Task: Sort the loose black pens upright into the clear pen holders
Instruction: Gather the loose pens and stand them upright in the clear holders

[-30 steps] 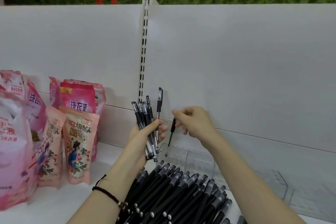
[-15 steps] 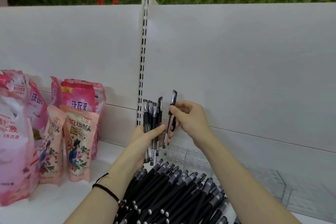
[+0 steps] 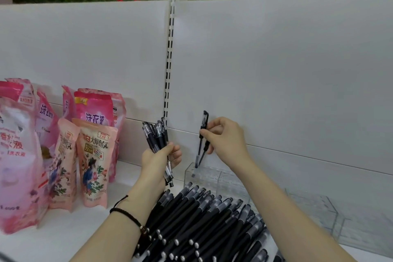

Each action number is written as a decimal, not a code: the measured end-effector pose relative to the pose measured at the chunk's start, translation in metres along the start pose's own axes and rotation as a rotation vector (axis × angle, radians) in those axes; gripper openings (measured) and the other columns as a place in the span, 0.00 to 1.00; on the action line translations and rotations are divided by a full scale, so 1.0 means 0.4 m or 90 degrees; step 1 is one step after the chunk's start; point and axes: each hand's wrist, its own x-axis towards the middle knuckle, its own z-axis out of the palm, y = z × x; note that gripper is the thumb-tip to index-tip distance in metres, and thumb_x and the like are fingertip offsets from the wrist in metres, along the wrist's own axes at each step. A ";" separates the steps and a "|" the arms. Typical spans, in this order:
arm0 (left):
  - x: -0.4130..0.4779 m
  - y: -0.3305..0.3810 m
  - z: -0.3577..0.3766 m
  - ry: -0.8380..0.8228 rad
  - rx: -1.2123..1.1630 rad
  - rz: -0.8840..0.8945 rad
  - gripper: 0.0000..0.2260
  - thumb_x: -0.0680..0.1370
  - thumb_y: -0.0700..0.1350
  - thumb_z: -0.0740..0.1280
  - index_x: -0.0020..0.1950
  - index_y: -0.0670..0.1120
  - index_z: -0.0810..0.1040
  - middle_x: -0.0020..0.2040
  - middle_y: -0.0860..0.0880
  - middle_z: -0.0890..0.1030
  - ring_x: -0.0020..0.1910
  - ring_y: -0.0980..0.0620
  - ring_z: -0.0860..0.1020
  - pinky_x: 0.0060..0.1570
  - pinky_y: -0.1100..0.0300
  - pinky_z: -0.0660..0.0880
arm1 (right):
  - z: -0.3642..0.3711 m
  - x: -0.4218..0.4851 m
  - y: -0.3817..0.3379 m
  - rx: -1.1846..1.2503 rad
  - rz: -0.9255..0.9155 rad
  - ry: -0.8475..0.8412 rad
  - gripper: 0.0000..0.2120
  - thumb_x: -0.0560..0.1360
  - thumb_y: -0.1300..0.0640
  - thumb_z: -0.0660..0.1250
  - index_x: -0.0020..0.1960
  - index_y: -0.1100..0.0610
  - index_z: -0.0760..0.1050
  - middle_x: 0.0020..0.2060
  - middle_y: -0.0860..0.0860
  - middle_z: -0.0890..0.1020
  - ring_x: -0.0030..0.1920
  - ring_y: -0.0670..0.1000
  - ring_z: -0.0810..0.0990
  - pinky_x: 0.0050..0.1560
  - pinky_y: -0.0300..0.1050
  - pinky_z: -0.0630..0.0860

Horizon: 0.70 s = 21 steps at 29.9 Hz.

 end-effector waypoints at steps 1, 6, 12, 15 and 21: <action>-0.002 -0.001 0.002 -0.004 0.003 -0.001 0.01 0.79 0.34 0.65 0.47 0.37 0.75 0.36 0.43 0.81 0.28 0.54 0.81 0.30 0.62 0.80 | 0.002 -0.001 0.003 0.000 0.005 0.002 0.07 0.73 0.61 0.72 0.41 0.56 0.73 0.23 0.46 0.79 0.20 0.48 0.76 0.26 0.35 0.71; -0.017 0.003 0.011 -0.033 -0.003 -0.008 0.02 0.78 0.34 0.66 0.49 0.35 0.76 0.38 0.42 0.81 0.30 0.52 0.82 0.32 0.60 0.81 | 0.007 -0.007 0.014 -0.047 0.031 -0.021 0.08 0.73 0.60 0.72 0.40 0.55 0.73 0.28 0.49 0.80 0.18 0.46 0.74 0.24 0.37 0.72; -0.033 0.013 0.016 -0.069 -0.028 -0.002 0.03 0.75 0.35 0.70 0.45 0.39 0.76 0.35 0.45 0.78 0.33 0.50 0.79 0.37 0.57 0.83 | 0.019 -0.014 0.031 -0.194 0.031 -0.042 0.09 0.70 0.55 0.75 0.36 0.55 0.76 0.26 0.52 0.82 0.20 0.49 0.77 0.35 0.46 0.79; -0.033 0.011 0.015 -0.083 0.006 0.002 0.03 0.76 0.37 0.70 0.45 0.38 0.77 0.33 0.44 0.81 0.31 0.51 0.81 0.34 0.60 0.81 | 0.017 -0.017 0.033 -0.286 0.034 -0.059 0.10 0.69 0.50 0.74 0.35 0.55 0.78 0.26 0.51 0.82 0.24 0.49 0.79 0.38 0.49 0.81; -0.040 0.009 0.021 -0.078 0.024 0.016 0.04 0.76 0.37 0.70 0.44 0.38 0.77 0.34 0.42 0.80 0.30 0.52 0.81 0.34 0.61 0.81 | -0.030 -0.009 0.005 -0.465 0.030 -0.047 0.22 0.75 0.43 0.65 0.34 0.60 0.79 0.29 0.53 0.82 0.33 0.54 0.81 0.36 0.45 0.77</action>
